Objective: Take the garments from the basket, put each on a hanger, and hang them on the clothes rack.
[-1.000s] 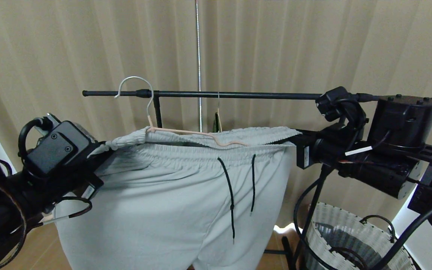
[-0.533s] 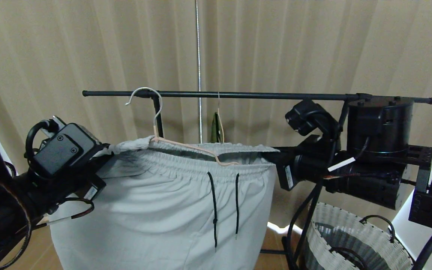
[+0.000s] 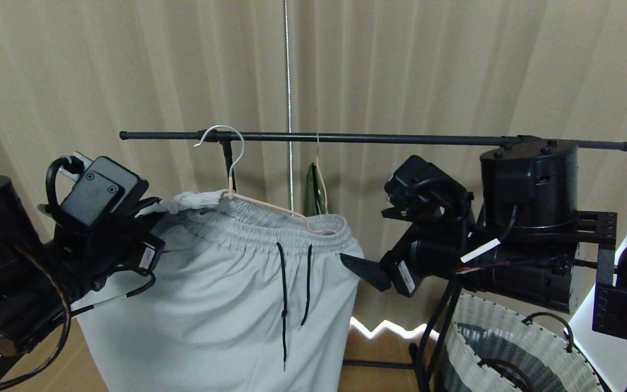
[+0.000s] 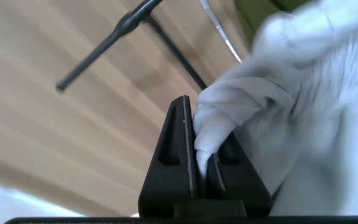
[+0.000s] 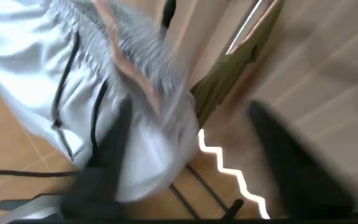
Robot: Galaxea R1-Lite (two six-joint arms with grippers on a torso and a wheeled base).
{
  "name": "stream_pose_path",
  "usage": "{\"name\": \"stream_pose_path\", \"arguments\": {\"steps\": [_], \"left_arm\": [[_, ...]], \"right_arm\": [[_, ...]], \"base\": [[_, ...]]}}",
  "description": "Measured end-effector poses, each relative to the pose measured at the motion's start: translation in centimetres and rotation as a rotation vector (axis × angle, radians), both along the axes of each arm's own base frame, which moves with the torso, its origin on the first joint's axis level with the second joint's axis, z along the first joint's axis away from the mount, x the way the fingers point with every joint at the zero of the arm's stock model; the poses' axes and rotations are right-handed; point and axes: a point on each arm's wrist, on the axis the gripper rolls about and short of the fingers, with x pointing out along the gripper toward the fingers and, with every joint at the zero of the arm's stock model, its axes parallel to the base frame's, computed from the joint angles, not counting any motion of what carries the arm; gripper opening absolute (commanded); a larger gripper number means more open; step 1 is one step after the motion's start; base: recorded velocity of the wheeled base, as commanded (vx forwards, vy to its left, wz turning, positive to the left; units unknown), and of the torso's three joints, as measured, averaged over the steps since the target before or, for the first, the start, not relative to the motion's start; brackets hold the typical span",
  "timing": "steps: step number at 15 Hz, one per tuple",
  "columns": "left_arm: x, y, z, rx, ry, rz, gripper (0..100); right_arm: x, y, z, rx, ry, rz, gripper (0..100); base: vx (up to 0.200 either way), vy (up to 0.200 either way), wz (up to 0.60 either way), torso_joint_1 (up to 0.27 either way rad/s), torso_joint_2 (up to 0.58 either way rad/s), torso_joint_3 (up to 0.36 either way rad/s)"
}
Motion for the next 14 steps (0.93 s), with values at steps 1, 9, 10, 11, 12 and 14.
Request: {"name": "stream_pose_path", "arguments": {"steps": [1,9,10,11,12,14], "left_arm": [[0.1,-0.1,-0.1,-0.012,0.005,0.000,0],[-0.3,-3.2,0.2,-0.134,0.023,-0.124,0],[-0.4,-3.6,0.2,-0.136,0.026,-0.140,0],[-0.4,-3.8,0.1,-0.136,0.029,-0.151,0],[-0.5,-4.0,0.1,-0.135,0.030,-0.159,0],[-0.6,-4.1,0.0,-0.133,0.034,-0.163,0]], "right_arm": [[-0.1,0.1,0.0,-0.016,-0.016,0.015,100],[1.7,1.9,2.0,-0.042,-0.142,-0.027,100],[2.1,2.3,2.1,-0.033,-0.157,-0.034,100],[2.4,2.6,2.2,-0.021,-0.186,-0.041,100],[2.7,2.9,2.1,-0.028,-0.217,-0.051,100],[3.3,3.2,1.9,-0.031,-0.252,-0.068,100]], "base": [[0.000,0.000,0.00,0.000,0.00,0.000],[0.000,0.000,0.00,0.000,0.00,0.000],[0.000,0.000,0.00,0.000,0.00,0.000],[0.000,0.000,0.00,0.000,0.00,0.000],[0.000,0.000,0.00,0.000,0.00,0.000],[0.000,0.000,0.00,0.000,0.00,0.000]]}}
